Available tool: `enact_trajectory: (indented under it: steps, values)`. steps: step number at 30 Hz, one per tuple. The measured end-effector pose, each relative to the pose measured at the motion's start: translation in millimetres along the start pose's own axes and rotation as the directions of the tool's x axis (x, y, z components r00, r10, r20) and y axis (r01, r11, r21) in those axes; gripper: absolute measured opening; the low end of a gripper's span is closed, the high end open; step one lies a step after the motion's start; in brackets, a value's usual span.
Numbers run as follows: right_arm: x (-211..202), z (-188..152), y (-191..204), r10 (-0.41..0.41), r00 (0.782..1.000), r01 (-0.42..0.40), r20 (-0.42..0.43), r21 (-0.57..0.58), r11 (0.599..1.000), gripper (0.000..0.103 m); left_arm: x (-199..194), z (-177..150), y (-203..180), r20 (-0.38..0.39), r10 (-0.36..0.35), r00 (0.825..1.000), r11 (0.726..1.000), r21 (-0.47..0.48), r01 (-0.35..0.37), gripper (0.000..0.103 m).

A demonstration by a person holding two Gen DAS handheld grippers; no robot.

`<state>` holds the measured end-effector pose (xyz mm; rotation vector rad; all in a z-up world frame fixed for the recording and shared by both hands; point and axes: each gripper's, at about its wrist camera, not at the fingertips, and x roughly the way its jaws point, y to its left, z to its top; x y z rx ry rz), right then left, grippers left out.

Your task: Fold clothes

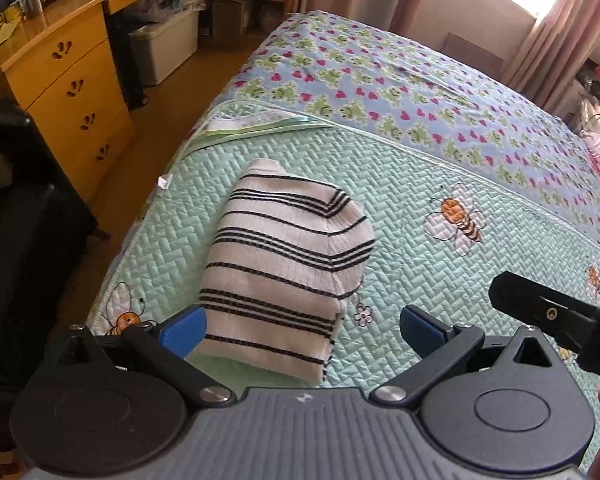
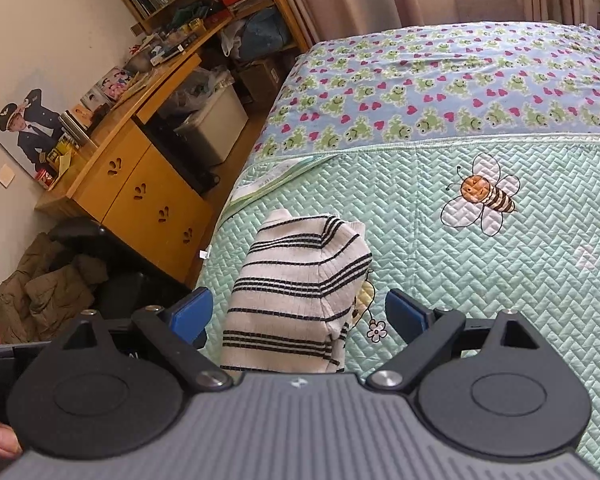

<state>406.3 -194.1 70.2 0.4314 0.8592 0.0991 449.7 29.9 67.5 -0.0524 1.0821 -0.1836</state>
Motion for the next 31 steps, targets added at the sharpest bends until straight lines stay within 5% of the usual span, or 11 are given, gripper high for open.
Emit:
enact_trajectory:
  steps: [12, 17, 31]
  values:
    - [-37, -18, -20, -0.028, 0.998, 0.029, 0.052, -0.022, 0.999, 0.093, -15, -15, -32, 0.014, -0.004, 1.000, 0.997, 0.073, 0.003, 0.102]
    - [-55, -29, -37, -0.045, 0.997, 0.045, 0.056, 0.000, 0.999, 0.093, -23, -23, -36, 0.031, 0.001, 1.000, 1.000, 0.030, -0.002, 0.102]
    - [-78, -50, -48, -0.060, 0.998, 0.060, 0.036, -0.006, 0.998, 0.093, -35, -27, -26, 0.109, 0.119, 0.987, 0.993, -0.030, -0.117, 0.102]
